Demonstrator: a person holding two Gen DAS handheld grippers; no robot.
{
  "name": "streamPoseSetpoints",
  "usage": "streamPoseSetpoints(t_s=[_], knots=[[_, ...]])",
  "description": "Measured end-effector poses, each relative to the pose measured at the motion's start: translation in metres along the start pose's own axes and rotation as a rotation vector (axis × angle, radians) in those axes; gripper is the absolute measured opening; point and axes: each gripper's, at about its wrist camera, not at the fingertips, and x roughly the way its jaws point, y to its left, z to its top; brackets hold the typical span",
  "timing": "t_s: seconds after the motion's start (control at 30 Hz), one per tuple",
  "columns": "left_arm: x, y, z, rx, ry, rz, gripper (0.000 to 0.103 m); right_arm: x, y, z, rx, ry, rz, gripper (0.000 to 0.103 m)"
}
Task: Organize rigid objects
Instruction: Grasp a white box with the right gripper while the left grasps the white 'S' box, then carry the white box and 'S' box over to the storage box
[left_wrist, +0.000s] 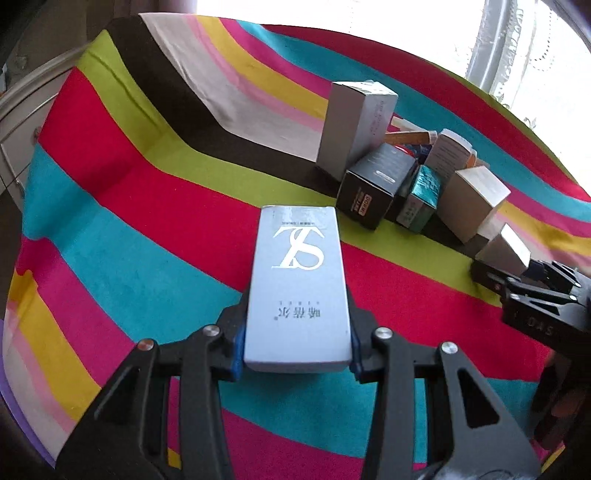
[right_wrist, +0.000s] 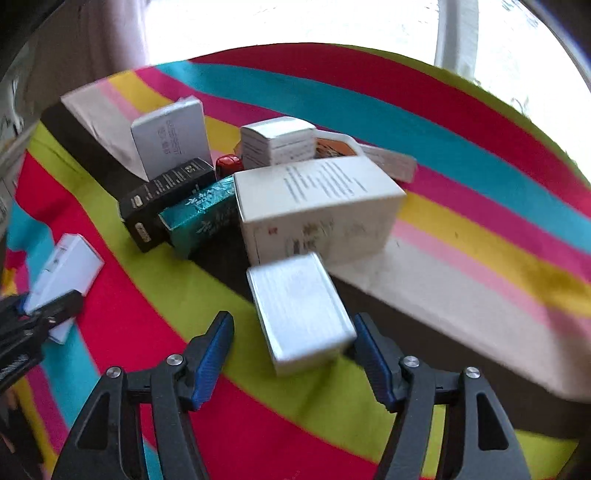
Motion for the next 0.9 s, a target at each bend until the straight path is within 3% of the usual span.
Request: streamPoseSetpoints(t_s=[0.03, 0.07, 0.2, 0.37, 0.4, 0.6, 0.77, 0.9], knots=[[0.0, 0.001, 0.0, -0.006, -0.003, -0.002, 0.046, -0.002, 0.002, 0.001, -0.002, -0.005, -0.003, 0.037], [0.0, 0.001, -0.001, -0.01, -0.007, -0.006, 0.046, -0.004, 0.005, -0.001, 0.001, 0.003, -0.018, 0.037], [0.001, 0.004, 0.0, -0.026, -0.012, -0.029, 0.052, -0.024, 0.011, -0.025, 0.028, -0.004, -0.013, 0.036], [-0.001, 0.001, -0.001, -0.018, -0.012, -0.015, 0.052, -0.067, 0.017, -0.071, 0.09, -0.035, 0.019, 0.036], [-0.002, 0.0, -0.002, -0.019, -0.013, -0.007, 0.047, -0.075, 0.019, -0.08, 0.1, -0.044, 0.015, 0.036], [-0.001, 0.001, -0.001, -0.013, -0.013, 0.004, 0.046, -0.093, 0.012, -0.104, 0.187, -0.053, 0.006, 0.036], [-0.005, -0.013, -0.007, 0.077, 0.011, 0.047, 0.045, -0.108, 0.014, -0.114, 0.205, -0.052, 0.008, 0.036], [-0.03, -0.021, -0.031, 0.094, 0.034, 0.002, 0.045, -0.122, 0.012, -0.118, 0.2, -0.064, -0.011, 0.036]])
